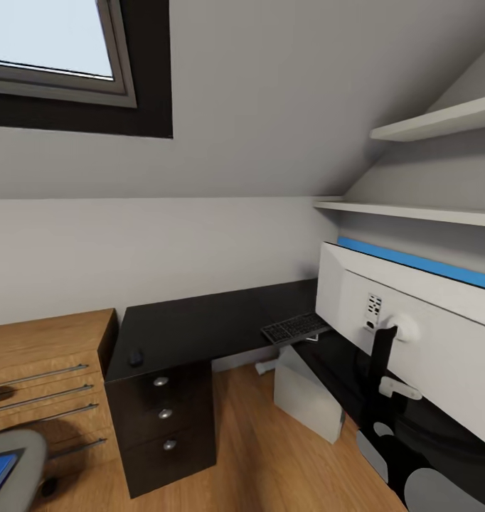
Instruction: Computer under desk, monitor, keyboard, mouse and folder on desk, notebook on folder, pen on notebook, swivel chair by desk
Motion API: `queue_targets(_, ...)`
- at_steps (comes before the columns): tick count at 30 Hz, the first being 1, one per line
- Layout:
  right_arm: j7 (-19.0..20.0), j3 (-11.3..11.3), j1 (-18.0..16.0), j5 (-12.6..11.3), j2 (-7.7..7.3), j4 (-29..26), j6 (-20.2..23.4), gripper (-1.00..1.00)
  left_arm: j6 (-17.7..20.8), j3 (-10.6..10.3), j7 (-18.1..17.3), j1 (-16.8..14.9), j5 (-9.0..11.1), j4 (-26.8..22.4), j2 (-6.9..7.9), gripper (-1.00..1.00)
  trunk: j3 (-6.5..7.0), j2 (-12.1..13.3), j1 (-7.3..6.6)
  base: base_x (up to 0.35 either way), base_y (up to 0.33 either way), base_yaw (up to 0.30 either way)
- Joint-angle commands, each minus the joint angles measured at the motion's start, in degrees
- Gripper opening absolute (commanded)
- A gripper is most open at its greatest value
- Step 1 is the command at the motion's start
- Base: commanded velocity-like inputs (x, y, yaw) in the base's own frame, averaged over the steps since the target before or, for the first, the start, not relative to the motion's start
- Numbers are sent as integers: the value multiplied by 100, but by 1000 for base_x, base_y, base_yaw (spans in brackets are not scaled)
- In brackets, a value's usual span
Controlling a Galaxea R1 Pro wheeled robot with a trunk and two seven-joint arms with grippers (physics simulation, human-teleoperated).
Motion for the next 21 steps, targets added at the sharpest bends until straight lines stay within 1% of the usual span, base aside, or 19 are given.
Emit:
queue_targets(1, -30, 78, -6, -11, -6, -6, -38, -100, -20, -48, 46, -3, 22, -4, 5, 100, -6, -5, -3, -281, -131, 0)
queue_targets(18, -29, 81, -7, 31, -8, -2, -25, -100, -20, -47, 46, -3, 23, -4, 5, 100, -6, -5, -3, -317, -107, 0)
queue_targets(21, -29, 80, -8, 42, -9, 1, -23, -100, -20, -47, 46, -3, 23, -4, 5, 100, -6, -5, -3, -282, -173, 0)
